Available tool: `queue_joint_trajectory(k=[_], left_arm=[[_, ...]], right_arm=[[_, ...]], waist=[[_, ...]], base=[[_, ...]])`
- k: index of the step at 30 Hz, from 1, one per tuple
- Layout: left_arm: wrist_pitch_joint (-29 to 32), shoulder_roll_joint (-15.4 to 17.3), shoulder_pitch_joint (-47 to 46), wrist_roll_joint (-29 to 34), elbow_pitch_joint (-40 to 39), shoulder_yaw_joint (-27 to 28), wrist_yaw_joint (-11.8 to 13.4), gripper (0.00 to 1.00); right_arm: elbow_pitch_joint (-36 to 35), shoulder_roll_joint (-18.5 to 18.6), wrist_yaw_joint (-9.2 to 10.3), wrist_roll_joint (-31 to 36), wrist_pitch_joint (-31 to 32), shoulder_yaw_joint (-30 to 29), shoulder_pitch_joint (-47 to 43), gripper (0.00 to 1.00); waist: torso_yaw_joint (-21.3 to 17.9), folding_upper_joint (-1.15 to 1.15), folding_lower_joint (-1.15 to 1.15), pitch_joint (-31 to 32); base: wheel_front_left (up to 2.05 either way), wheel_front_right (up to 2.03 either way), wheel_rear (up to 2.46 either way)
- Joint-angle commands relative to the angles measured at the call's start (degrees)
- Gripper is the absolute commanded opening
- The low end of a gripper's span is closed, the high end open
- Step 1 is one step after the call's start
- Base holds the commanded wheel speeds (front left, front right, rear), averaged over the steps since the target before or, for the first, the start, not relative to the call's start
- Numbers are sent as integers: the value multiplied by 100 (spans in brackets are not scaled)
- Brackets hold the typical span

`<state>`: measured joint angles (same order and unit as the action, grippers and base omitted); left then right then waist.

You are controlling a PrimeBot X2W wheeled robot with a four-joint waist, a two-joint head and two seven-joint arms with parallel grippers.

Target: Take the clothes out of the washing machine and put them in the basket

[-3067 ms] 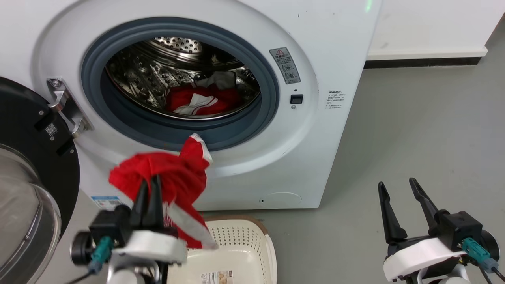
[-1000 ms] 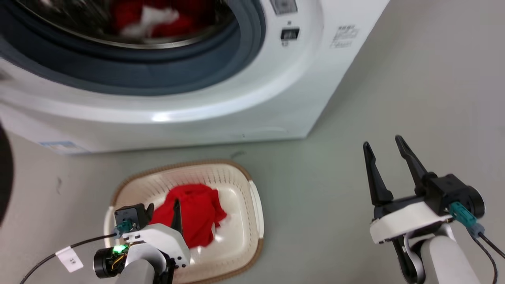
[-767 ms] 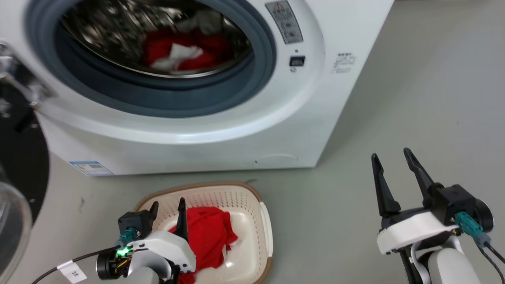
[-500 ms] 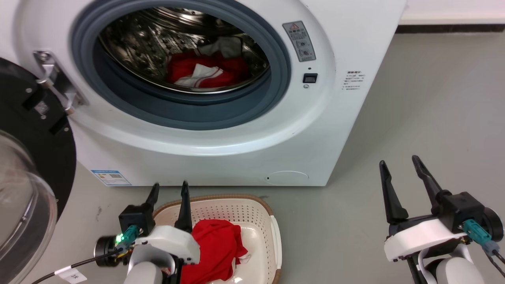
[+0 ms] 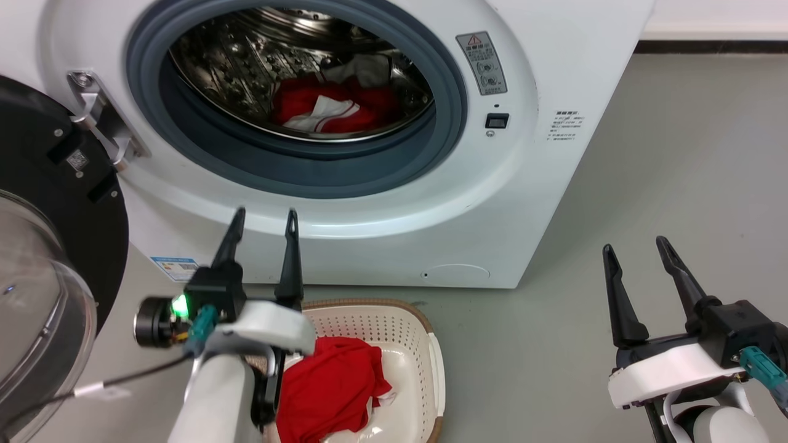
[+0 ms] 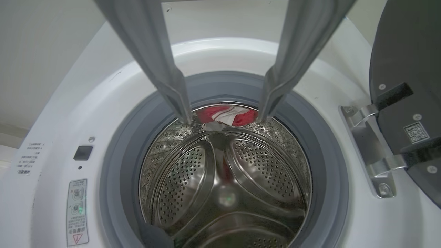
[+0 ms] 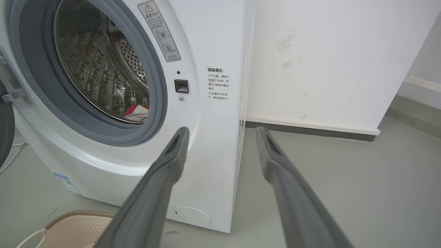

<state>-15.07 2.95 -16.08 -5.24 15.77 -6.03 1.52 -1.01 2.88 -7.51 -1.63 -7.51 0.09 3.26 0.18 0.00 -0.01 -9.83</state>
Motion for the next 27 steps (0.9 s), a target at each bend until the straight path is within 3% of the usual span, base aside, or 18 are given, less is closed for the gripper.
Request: queue_joint_trajectory(k=[1,14,27], left_arm=[[-14,26,-170,41,57,30,-40,100],[-14,393,-2014,157,1123,180,-258,100],[247,1100,-4300,330,2648,146,-443,100]], right_arm=[[-58,-2,4,-49,4,29,0,100],[-173,-2,4,-205,-117,293,392,100],[55,-2,4,-557,-492,666,1037,100]], waist=[[-34,0,1,-81],[-514,0,1,-997],[-1286,0,1,-2272]], base=[[0,0,0],[0,0,0],[0,0,0]])
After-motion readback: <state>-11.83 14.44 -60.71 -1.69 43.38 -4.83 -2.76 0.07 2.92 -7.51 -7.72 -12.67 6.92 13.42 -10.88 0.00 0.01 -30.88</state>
